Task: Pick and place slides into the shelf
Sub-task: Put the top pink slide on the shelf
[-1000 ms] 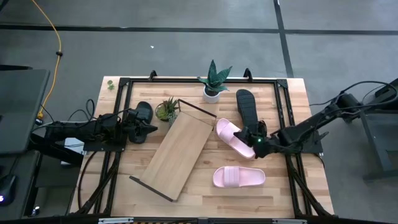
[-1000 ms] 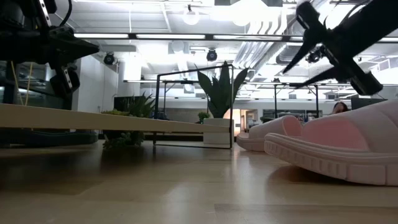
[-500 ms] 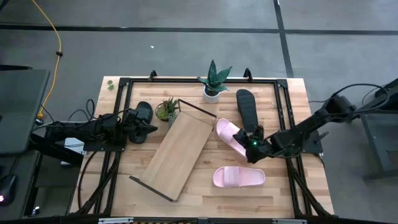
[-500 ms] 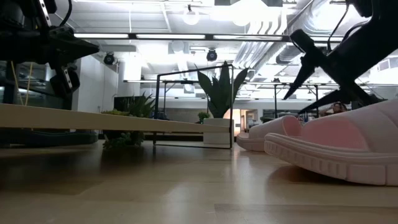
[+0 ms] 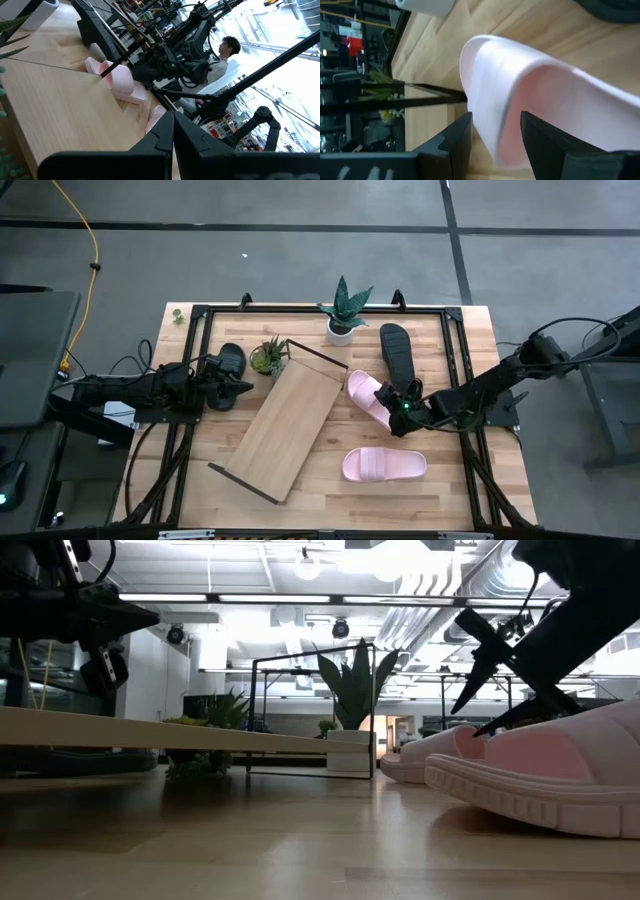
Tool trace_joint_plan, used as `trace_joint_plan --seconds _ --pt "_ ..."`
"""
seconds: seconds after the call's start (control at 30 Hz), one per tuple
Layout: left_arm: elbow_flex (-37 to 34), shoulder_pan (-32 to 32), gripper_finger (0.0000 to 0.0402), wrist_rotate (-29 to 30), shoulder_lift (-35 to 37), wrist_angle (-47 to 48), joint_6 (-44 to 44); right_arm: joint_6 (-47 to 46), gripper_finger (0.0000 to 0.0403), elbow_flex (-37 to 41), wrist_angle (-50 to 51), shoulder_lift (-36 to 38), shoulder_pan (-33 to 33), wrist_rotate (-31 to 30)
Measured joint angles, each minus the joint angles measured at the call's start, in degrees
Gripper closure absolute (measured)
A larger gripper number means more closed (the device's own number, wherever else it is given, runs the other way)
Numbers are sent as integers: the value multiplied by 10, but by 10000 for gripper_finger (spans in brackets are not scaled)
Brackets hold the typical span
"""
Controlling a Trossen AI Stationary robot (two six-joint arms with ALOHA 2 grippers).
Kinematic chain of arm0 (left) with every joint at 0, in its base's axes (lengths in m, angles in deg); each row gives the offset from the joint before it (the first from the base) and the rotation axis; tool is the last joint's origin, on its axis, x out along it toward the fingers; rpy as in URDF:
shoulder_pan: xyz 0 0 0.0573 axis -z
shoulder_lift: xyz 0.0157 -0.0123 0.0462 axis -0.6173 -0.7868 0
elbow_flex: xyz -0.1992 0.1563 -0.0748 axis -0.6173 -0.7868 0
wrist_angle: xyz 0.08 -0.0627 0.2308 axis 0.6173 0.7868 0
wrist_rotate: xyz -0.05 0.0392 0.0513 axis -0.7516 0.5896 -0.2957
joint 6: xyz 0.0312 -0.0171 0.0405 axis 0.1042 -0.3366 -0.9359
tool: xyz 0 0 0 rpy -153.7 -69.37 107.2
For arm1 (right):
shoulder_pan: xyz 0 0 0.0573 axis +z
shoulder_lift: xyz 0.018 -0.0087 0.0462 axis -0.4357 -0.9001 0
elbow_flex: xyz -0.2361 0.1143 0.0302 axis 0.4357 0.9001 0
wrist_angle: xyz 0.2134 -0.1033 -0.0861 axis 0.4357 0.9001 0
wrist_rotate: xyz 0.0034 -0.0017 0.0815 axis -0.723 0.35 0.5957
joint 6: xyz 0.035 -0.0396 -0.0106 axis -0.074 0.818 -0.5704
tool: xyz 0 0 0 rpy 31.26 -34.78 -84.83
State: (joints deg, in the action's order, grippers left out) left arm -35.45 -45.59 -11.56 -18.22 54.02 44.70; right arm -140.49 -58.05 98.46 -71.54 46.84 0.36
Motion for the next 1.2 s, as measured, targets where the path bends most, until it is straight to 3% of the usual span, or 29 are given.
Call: trace_joint_plan --seconds 0.93,1.2 --pt "0 0 401 0 0 0 0 79 245 0 -35 0 -77 69" --pt "0 0 401 0 0 0 0 90 245 0 -106 -51 -87 96"
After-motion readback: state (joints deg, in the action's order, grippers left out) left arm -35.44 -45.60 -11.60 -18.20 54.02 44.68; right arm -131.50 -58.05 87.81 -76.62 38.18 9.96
